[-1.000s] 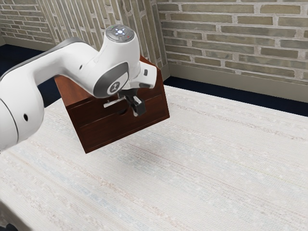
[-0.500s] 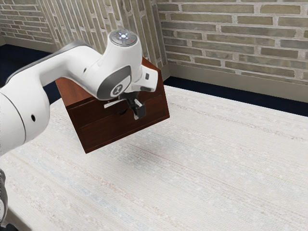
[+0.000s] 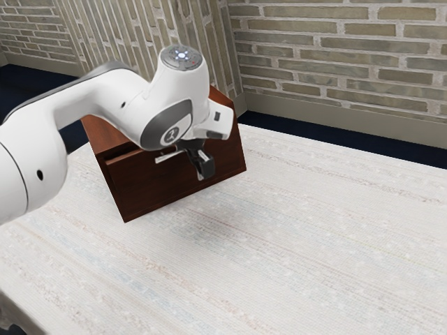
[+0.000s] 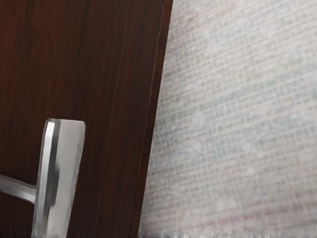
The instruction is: Pull the drawer handle with one arm to open the drawer
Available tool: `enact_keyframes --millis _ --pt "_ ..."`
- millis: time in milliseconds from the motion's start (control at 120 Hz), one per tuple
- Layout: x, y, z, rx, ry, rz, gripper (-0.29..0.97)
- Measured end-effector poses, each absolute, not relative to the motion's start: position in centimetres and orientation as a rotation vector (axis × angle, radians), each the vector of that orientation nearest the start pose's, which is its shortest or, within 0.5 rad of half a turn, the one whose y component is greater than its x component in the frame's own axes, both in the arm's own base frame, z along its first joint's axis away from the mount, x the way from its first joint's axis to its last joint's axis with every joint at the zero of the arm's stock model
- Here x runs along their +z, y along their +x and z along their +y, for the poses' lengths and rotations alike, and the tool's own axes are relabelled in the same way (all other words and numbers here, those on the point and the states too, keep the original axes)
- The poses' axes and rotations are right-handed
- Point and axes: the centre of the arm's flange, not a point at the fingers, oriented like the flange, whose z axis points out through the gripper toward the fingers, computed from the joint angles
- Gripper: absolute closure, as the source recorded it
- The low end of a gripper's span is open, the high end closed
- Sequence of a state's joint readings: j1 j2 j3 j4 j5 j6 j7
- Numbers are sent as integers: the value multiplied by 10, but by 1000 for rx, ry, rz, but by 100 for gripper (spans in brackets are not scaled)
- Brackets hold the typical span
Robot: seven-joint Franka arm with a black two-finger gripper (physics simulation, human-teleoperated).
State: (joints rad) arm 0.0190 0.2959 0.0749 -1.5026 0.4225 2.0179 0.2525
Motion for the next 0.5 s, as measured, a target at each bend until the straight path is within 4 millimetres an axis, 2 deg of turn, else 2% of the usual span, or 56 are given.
enact_keyframes --millis 350,500 --pt "524 664 57 -196 -2657 446 2" --pt "523 654 46 -187 -2661 466 1"
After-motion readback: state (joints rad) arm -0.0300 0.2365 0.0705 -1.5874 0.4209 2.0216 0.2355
